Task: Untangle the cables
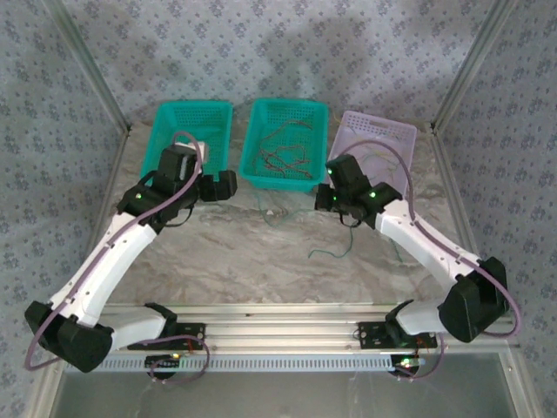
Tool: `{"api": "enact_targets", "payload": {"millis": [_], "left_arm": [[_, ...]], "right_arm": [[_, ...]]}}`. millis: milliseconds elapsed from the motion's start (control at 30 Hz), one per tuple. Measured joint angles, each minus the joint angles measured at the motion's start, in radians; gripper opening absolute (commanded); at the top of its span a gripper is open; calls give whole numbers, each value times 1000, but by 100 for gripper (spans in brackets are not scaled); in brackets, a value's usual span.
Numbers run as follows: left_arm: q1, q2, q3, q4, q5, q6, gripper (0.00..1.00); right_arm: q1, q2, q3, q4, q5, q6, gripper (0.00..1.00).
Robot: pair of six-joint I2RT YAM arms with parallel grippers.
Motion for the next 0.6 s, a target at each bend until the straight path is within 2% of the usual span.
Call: {"api": "enact_targets", "payload": {"millis": [133, 300, 433, 600], "left_arm": [[0, -59, 2, -21, -73, 11, 100], [2, -156, 0, -23, -159, 16, 100], [10, -214, -24, -21, -217, 16, 100], [29, -240, -83, -20, -264, 15, 100]], "right_arm": [[10, 73, 184, -10, 6, -26, 0], [23, 269, 430, -31, 10, -52, 0], [48, 512, 691, -71, 14, -65, 0], [89, 854, 1149, -187, 43, -87, 0]]}}
